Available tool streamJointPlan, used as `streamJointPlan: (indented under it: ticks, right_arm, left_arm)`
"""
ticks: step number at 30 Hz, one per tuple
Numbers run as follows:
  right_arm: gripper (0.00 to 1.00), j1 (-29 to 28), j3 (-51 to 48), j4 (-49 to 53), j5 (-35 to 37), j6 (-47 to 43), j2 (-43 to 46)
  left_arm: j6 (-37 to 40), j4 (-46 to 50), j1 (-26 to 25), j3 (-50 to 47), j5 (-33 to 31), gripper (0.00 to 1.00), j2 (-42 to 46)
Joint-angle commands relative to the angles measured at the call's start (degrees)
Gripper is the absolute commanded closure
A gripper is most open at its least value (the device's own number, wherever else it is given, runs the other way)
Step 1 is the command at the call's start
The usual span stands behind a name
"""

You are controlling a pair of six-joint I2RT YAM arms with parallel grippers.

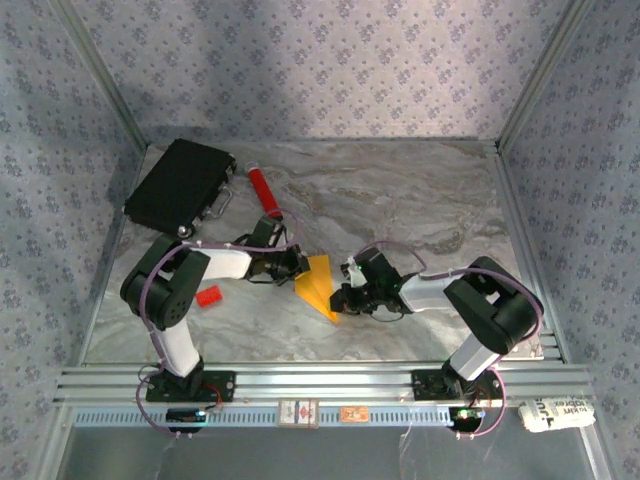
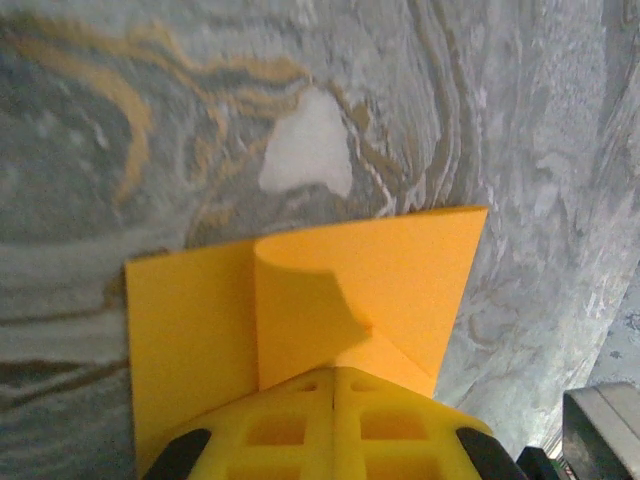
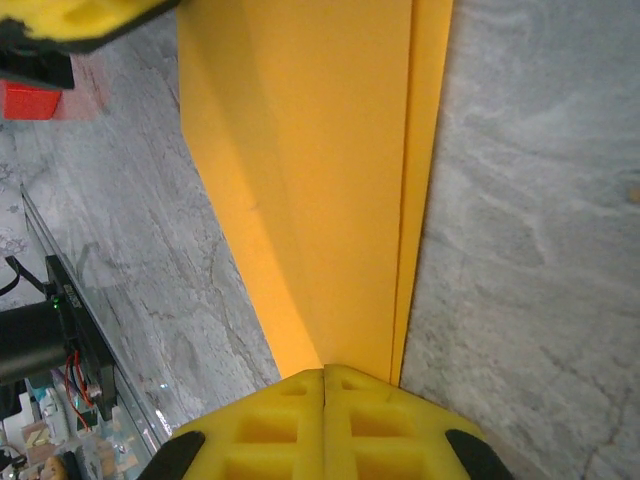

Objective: Fold a paper plane with a square sheet of paper (pick it up from the middle)
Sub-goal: Fourth fold the wing at the center of the table.

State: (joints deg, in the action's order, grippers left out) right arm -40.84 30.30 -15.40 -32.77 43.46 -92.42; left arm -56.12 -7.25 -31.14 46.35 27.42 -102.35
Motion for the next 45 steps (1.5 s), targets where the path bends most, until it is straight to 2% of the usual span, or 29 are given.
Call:
streamJointPlan:
  ticks: [1,20,25,33,39,45]
  right_arm:
    - [1.00,-0.03,-3.16,12.54,2.01,-1.28,-1.05]
    - [1.00,0.01,-2.58,12.87,1.98,-1.42,-1.27]
    - [1.00,0.10,-1.75,13.49,2.18,-1.90,-1.26]
    - [1.00,0.21,-0.15,14.79,2.97,-2.00,-1.38]
    - [1.00,0.23,-0.51,15.17,3.21,-1.97,-0.70]
    - [1.00,0.37,-0.03,15.18,2.95,-2.05,0.40]
  left_arm:
    - [2.22,2.52,3.16,1.97,-7.69,0.94,-2.15]
    - [7.15,11.15,6.09,8.69,-8.21,0.92,-2.39]
    - [6.86,13.16,5.02,9.40,-7.30,0.89,2.54]
    - [5.76,7.34,-0.34,4.49,-7.86,0.87,8.56]
    - [0.55,-5.09,-4.22,-0.19,-2.16,0.87,5.21]
    - [-0.22,-4.42,-5.16,0.26,-1.77,0.89,0.65]
